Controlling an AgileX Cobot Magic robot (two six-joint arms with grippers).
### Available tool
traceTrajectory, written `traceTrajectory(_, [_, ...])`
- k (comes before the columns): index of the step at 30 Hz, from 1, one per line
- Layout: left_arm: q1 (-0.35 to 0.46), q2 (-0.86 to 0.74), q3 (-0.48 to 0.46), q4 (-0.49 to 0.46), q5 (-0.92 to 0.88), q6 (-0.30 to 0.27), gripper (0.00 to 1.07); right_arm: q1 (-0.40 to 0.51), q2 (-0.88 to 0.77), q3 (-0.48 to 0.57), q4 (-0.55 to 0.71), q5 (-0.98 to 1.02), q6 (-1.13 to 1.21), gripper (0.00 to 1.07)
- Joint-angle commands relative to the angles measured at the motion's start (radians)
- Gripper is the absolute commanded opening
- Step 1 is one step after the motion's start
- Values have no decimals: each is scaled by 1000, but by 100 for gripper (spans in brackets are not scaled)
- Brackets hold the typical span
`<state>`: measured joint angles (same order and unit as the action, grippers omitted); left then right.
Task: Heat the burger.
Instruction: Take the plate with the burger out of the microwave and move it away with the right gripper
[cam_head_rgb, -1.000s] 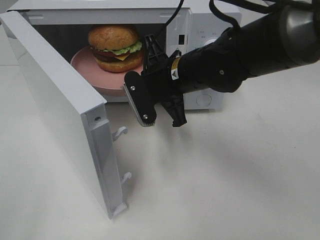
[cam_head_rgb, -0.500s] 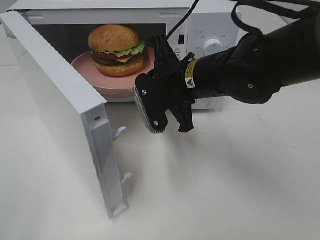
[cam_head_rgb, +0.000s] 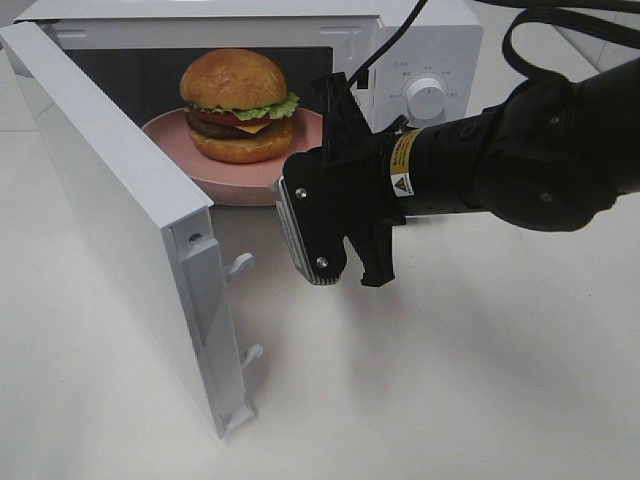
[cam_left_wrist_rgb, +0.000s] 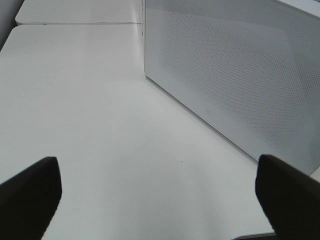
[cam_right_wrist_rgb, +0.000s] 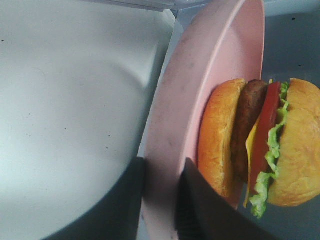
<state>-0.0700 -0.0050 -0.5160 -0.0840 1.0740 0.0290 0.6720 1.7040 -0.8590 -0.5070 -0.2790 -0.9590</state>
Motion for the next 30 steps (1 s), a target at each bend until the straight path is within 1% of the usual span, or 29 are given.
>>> traceTrajectory(1, [4, -3, 0, -2, -4, 4, 98, 1, -59, 4, -14, -126, 7, 0])
traceTrajectory(10, [4, -3, 0, -2, -4, 4, 98, 1, -122, 59, -6, -97, 7, 0])
traceTrajectory(12, [4, -3, 0, -2, -4, 4, 98, 1, -154, 86, -6, -79, 7, 0])
traceTrajectory(15, [4, -3, 0, -2, -4, 4, 98, 1, -165, 95, -6, -75, 7, 0])
traceTrajectory(17, [4, -3, 0, -2, -4, 4, 98, 1, -205, 142, -6, -52, 7, 0])
traceTrajectory(19, [4, -3, 0, -2, -4, 4, 98, 1, -216, 154, -6, -46, 7, 0])
traceTrajectory(20, [4, -3, 0, -2, -4, 4, 98, 1, -238, 180, -5, -41, 7, 0])
traceTrajectory(26, [4, -3, 0, -2, -4, 4, 98, 1, -297, 220, 20, -8, -1, 0])
traceTrajectory(30, [4, -3, 0, -2, -4, 4, 98, 1, -363, 251, 20, 50, -1, 0])
